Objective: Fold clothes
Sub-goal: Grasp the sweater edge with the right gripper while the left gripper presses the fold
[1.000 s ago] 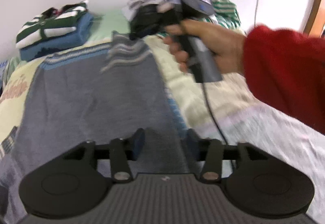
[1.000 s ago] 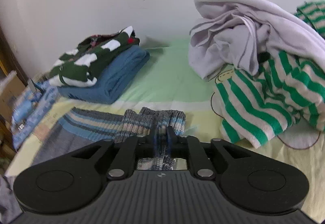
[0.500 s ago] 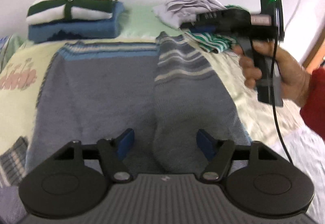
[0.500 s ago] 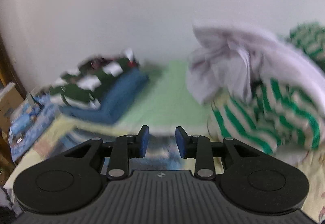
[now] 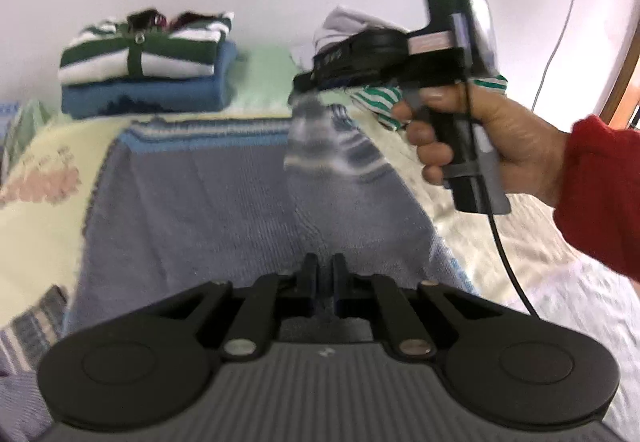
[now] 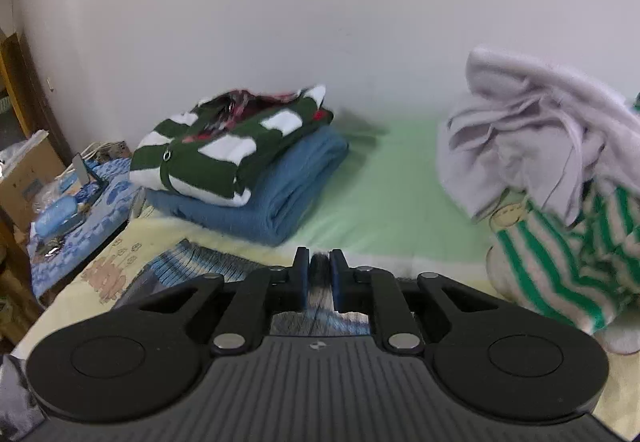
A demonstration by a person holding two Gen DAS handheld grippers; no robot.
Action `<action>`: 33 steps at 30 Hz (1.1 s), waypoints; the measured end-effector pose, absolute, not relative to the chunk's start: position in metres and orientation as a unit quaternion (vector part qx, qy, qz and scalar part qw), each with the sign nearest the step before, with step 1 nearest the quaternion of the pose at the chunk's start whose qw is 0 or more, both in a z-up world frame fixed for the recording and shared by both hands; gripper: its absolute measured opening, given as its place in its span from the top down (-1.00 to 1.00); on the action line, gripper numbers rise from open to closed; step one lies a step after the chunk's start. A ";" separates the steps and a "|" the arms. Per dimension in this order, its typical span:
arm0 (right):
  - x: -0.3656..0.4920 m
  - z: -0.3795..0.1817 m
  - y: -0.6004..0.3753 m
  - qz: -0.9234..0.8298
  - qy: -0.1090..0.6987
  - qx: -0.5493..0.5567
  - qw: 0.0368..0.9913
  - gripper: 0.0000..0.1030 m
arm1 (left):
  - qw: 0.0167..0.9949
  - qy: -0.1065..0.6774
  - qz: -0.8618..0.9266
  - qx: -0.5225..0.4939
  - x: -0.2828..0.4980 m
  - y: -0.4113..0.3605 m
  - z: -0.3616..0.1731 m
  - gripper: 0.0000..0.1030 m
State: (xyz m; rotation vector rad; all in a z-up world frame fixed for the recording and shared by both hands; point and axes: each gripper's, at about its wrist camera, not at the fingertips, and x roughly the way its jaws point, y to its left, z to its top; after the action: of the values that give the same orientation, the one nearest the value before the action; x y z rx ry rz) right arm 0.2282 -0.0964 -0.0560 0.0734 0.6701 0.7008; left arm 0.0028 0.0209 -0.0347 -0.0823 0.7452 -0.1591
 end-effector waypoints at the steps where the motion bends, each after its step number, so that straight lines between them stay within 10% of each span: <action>1: 0.231 -0.062 -0.094 0.335 0.334 0.031 0.880 0.75 | 0.924 0.373 -0.078 -0.037 0.006 0.020 -0.040 0.90; 28: -0.061 -0.051 -0.210 0.392 0.505 0.109 0.761 0.19 | 0.905 0.407 -0.117 -0.049 0.034 0.035 -0.052 0.73; 30: -0.065 -0.056 -0.209 0.386 0.506 0.111 0.763 0.22 | 0.904 0.409 -0.119 -0.044 0.035 0.034 -0.051 0.73; 33: -0.067 -0.064 -0.215 0.375 0.514 0.130 0.760 0.79 | 0.904 0.409 -0.121 -0.037 0.035 0.033 -0.051 0.73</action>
State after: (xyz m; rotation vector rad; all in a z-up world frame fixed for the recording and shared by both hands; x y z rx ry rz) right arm -0.0668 -0.2148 -0.0637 0.2840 1.1193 0.8167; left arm 0.0345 0.0334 -0.0509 -0.0759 0.8463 -0.2492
